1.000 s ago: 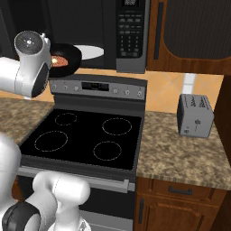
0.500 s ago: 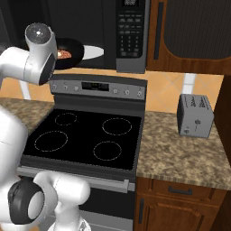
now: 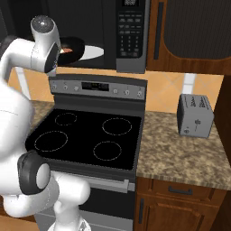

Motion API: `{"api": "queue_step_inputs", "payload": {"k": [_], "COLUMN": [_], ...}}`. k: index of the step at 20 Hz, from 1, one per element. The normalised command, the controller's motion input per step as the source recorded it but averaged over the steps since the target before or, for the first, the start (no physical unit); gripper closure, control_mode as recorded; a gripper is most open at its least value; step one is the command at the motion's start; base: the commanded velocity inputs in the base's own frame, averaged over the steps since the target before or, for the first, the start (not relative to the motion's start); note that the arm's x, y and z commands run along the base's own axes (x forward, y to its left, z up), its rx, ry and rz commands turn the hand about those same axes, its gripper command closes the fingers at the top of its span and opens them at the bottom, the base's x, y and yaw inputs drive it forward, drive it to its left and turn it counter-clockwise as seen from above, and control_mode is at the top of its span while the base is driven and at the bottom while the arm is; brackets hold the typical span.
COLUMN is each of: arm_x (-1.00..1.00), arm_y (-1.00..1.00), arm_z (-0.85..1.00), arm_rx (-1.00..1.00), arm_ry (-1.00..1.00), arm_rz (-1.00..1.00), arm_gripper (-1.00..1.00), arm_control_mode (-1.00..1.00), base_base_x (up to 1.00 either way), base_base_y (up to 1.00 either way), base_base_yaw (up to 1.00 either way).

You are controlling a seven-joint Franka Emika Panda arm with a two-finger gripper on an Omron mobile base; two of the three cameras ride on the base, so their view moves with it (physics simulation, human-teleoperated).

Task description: Open the microwave, place the bowl with waffle inside the microwave, then close the microwave door and turn it on.

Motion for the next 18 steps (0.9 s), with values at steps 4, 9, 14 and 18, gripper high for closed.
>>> {"api": "queue_step_inputs", "payload": {"k": [4, 9, 14, 18], "arm_x": [0.7, 0.62, 0.46, 0.4], "arm_y": [0.02, 0.0, 0.0, 0.05], "arm_z": [0.0, -0.07, -0.1, -0.19], "arm_rx": [-0.02, -0.03, -0.02, -0.04], "arm_ry": [0.0, 0.0, 0.01, 0.02], "arm_rz": [0.0, 0.01, 0.02, 0.02], "arm_gripper": [1.0, 1.0, 1.0, 1.0], "arm_control_mode": [-1.0, -1.0, -1.0, -1.0], "base_base_x": [0.0, 0.0, 0.0, 0.0], "base_base_y": [0.0, 0.0, 0.0, 0.0], "base_base_yaw": [0.0, 0.0, 0.0, 0.0]}}
